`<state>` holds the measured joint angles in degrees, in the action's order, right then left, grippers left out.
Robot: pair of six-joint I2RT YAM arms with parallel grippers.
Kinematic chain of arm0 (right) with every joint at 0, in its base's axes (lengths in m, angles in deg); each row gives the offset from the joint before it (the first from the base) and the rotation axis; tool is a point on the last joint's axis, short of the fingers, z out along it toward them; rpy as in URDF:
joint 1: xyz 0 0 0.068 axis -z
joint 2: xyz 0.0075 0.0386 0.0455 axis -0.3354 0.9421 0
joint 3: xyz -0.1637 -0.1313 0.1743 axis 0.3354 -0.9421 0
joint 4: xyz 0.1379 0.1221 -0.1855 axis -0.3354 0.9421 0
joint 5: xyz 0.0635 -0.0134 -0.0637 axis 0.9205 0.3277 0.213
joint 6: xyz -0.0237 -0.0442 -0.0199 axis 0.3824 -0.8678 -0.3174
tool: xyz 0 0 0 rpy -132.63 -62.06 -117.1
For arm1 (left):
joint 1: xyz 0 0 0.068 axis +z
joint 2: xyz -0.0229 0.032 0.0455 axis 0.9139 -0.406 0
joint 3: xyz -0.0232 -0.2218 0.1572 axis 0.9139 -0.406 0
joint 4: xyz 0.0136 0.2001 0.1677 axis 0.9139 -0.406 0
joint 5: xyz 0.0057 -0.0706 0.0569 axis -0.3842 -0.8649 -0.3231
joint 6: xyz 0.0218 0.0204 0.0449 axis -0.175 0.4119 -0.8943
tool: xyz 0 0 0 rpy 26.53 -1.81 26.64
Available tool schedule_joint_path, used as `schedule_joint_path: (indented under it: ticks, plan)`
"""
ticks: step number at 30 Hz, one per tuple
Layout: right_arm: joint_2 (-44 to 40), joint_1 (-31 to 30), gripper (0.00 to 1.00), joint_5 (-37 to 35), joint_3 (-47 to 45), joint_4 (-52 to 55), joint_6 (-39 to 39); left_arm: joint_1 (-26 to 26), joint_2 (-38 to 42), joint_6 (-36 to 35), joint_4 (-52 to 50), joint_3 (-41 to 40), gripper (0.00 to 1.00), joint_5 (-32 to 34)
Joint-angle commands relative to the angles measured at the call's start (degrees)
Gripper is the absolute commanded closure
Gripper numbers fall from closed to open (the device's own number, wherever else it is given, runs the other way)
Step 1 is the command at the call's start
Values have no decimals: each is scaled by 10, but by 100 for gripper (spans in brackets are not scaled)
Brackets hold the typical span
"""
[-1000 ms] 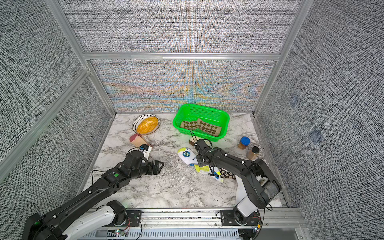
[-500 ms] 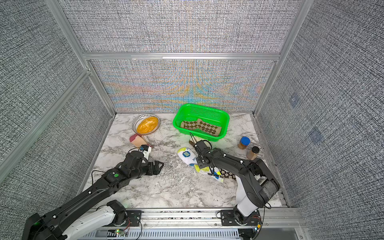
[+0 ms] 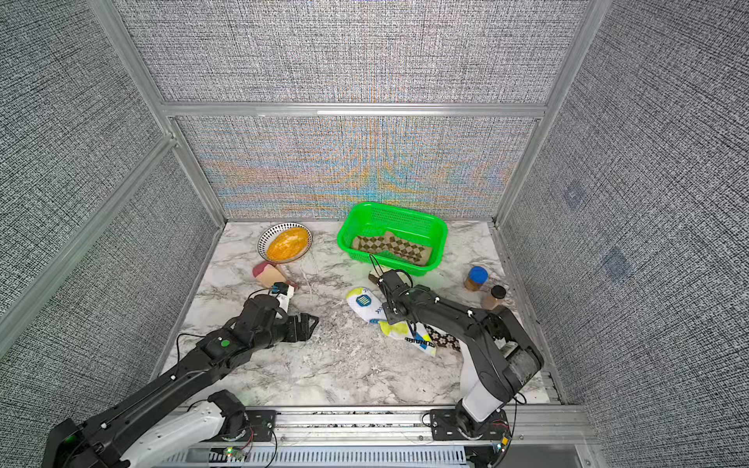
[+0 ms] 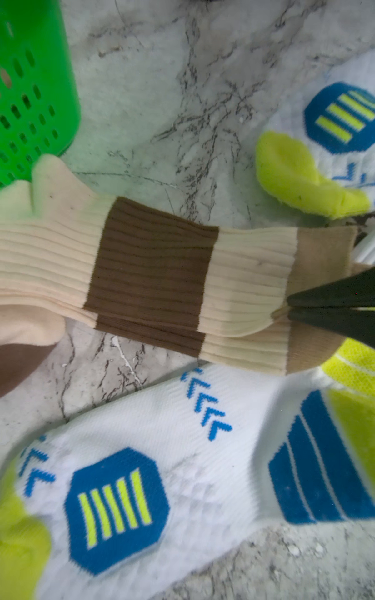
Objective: Place the socks together as a pair
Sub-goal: Pick up the sock at the center of the board, then place the sock at the center of the board.
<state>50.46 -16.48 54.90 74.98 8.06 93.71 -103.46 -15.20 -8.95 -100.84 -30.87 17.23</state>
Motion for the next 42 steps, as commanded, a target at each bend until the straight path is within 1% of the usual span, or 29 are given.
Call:
schedule_joint_path:
  ticks: [1,6,9,12,15,19,23,26,28,30,34,36,39,41,42]
  plan:
    - [-21,-1,100,-10,11,18,-9,0,5,2,-8,-1,10,11]
    - [-58,-4,100,-11,51,36,-34,1,8,7,-1,-4,10,18]
    - [-78,-23,100,-9,102,40,-67,3,9,23,-13,-4,10,47]
    - [-75,-55,100,1,174,39,-115,20,15,49,-34,-6,9,74]
    - [-46,-94,100,9,262,36,-163,45,33,77,-58,-14,6,108]
    - [34,-134,100,32,404,51,-219,70,86,115,-85,-34,5,162]
    - [126,-166,100,37,541,80,-266,75,165,132,-135,-31,5,210]
    - [169,-185,100,45,595,101,-283,75,215,131,-181,-17,5,237]
    - [177,-198,100,47,579,107,-293,75,239,131,-211,-9,5,247]
    - [167,-214,100,43,523,98,-298,75,260,136,-239,-5,5,256]
    - [95,-248,100,31,324,25,-288,75,301,143,-263,-9,5,259]
    - [51,-264,100,30,237,-7,-279,75,307,142,-263,-11,5,255]
    - [-25,-289,100,30,120,-48,-264,75,290,141,-244,-16,5,234]
    - [-73,-298,100,36,62,-61,-252,75,271,121,-195,-32,5,194]
    - [-88,-300,100,35,42,-61,-246,75,265,124,-170,-42,5,177]
